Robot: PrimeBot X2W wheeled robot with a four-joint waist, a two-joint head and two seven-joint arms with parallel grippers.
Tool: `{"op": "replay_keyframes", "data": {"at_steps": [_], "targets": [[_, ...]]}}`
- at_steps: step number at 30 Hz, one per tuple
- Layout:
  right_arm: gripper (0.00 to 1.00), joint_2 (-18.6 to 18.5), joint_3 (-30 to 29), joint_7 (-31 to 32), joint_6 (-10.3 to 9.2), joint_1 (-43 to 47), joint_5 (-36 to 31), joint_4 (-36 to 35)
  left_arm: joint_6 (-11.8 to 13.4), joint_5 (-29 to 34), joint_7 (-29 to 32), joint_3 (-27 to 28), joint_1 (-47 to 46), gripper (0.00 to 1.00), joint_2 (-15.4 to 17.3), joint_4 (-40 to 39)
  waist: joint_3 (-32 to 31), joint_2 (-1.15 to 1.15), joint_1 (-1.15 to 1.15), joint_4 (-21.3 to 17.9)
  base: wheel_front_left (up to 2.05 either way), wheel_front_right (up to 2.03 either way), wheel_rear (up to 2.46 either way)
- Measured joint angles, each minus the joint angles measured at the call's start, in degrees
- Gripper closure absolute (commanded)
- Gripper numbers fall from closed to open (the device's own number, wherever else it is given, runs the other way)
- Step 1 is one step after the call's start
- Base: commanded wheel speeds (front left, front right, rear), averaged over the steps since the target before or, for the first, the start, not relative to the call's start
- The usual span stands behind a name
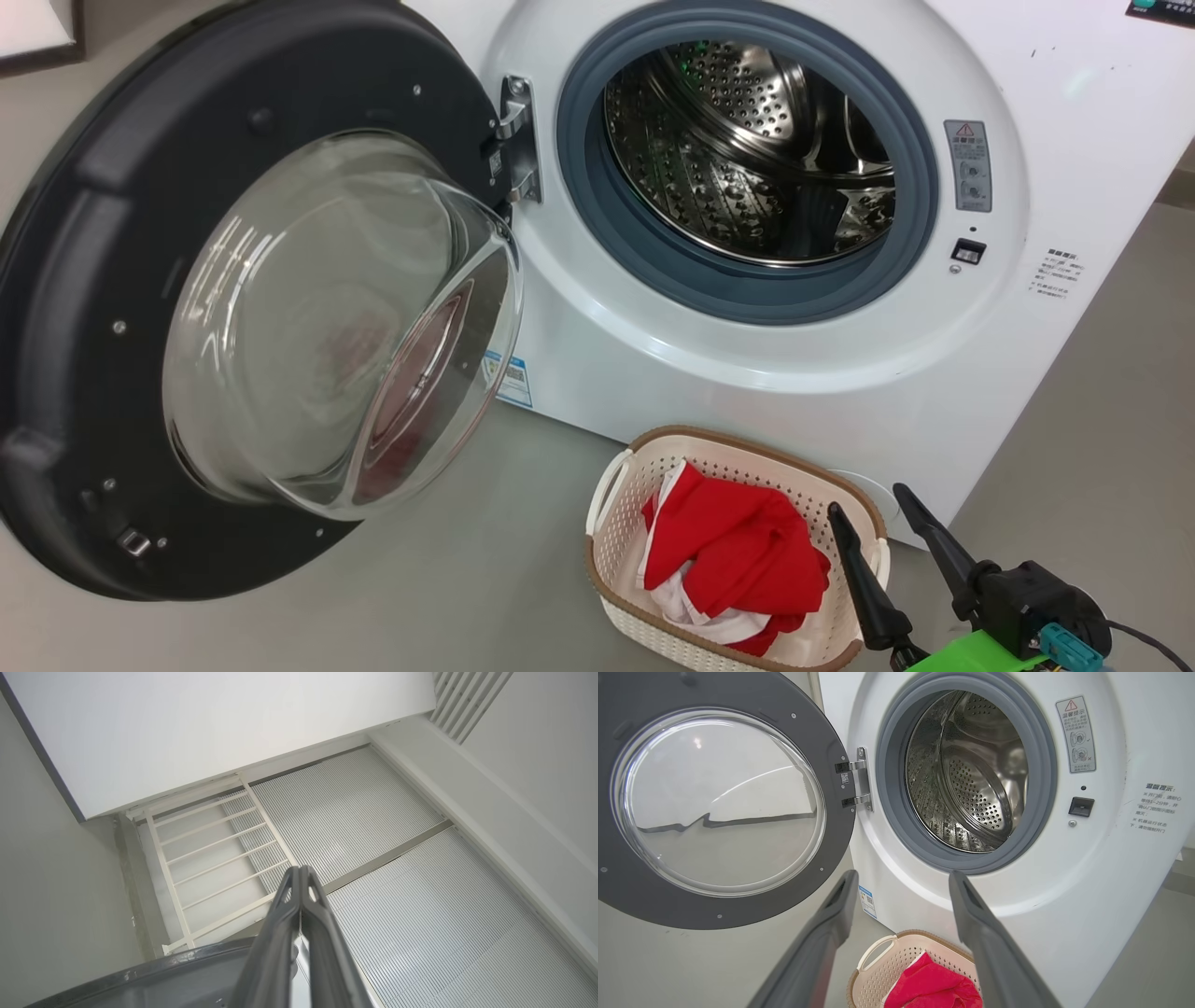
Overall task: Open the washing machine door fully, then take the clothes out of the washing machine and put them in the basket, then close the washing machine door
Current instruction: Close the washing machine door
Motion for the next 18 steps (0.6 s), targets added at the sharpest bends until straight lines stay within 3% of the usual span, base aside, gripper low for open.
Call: {"op": "replay_keyframes", "data": {"at_steps": [8, 18], "targets": [[0.00, 0.0, 0.0, 0.0, 0.00, 0.0, -0.2, -0.1, 2.4, -4.0, 3.1, 5.0, -5.7, 1.00, 8.3, 14.1, 1.2, 0.00, 0.00, -0.1, 0.00, 0.00, 0.00], [0.00, 0.0, 0.0, 0.0, 0.00, -0.3, -1.0, -0.1, 4.2, -6.0, 11.2, -0.3, -11.9, 1.00, 13.9, 28.9, 2.9, 0.00, 0.00, -1.1, 0.00, 0.00, 0.00]]}}
